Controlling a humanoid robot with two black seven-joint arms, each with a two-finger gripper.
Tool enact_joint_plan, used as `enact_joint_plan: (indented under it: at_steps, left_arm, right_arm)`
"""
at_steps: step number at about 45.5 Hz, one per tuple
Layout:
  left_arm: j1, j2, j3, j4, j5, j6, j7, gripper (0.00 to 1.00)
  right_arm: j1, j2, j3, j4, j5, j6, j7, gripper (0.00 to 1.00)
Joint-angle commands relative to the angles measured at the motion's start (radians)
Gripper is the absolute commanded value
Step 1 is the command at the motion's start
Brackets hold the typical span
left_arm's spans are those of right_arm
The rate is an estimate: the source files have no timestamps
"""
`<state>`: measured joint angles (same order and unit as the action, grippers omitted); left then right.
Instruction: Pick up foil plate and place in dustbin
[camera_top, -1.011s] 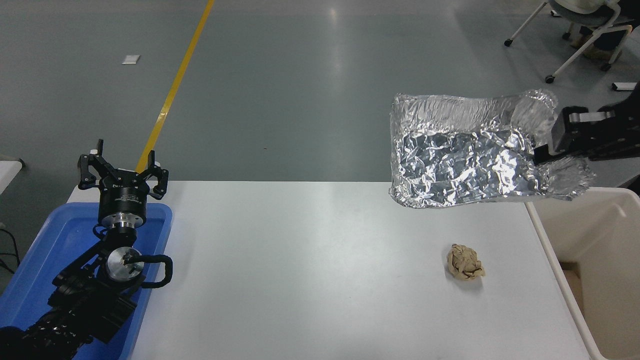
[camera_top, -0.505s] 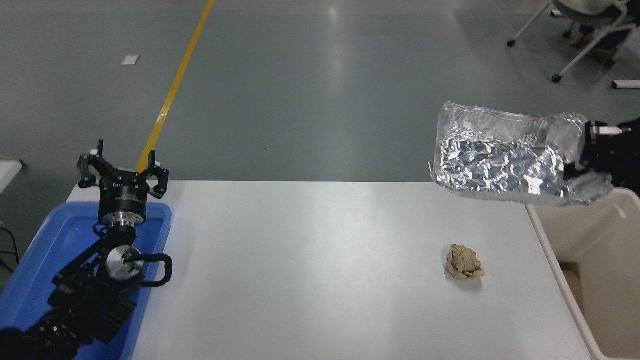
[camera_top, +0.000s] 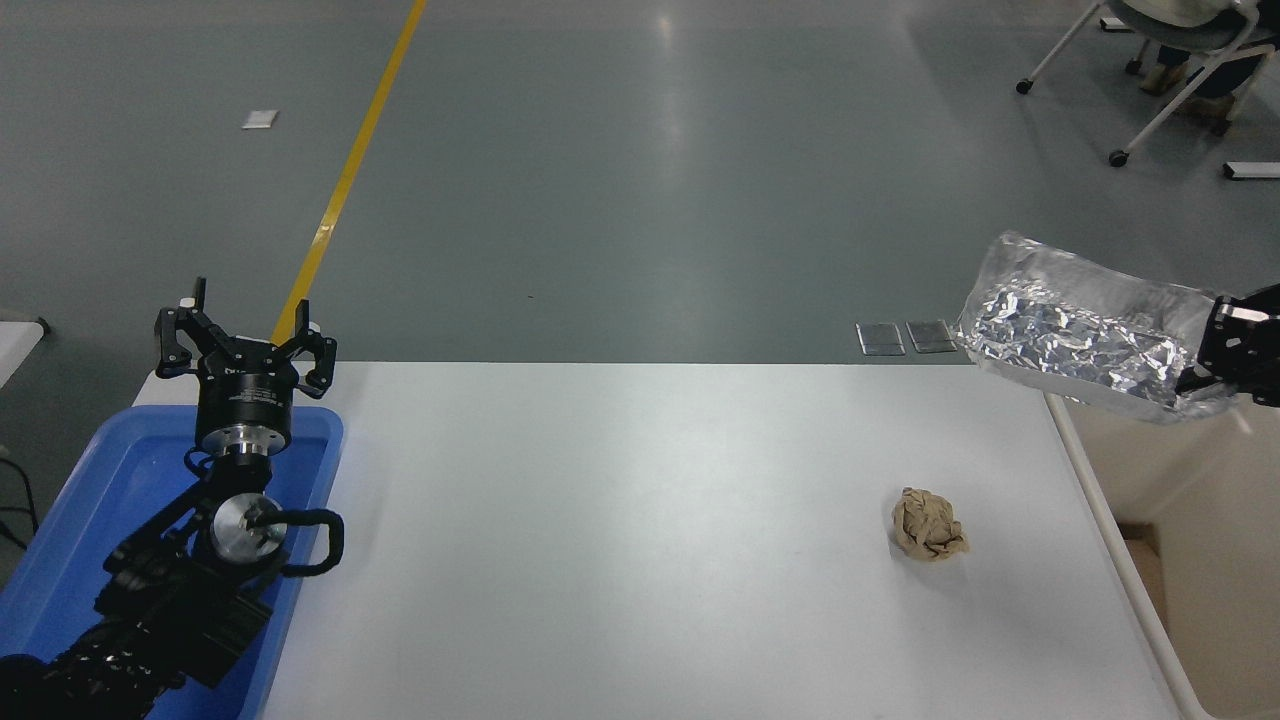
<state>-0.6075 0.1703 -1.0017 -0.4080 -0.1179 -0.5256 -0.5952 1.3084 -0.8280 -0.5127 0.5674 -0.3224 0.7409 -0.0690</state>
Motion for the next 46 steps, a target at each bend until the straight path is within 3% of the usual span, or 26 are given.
enact_joint_plan:
  at_steps: [1,12,20,31,46]
  left_arm:
    - [0.0,0.0,0.0,0.0,0.0,0.001,0.0,0.99]
    - [0.0,0.0,0.0,0.0,-0.002,0.001,-0.001,0.99]
    - [0.0,0.0,0.0,0.0,-0.002,0.001,-0.002,0.99]
    - [0.0,0.0,0.0,0.0,-0.002,0.001,-0.002,0.99]
    - [0.0,0.0,0.0,0.0,-0.003,0.001,-0.002,0.99]
  right_arm:
    - [-0.296,0.147,0.137,-0.274,0.005,-0.162,0.0,0.0]
    - [-0.483,0.269,0.103,-0.366,0.002,-0.505,-0.023,0.0]
    - [-0.567,0.339,0.103,-0.461,0.023,-0.587,-0.049,0.0]
    - [-0.624,0.355,0.088,-0.492,0.177,-0.693,-0.095,0.0]
    - [-0.673,0.391,0.103,-0.491,0.258,-0.724,-0.109,0.0]
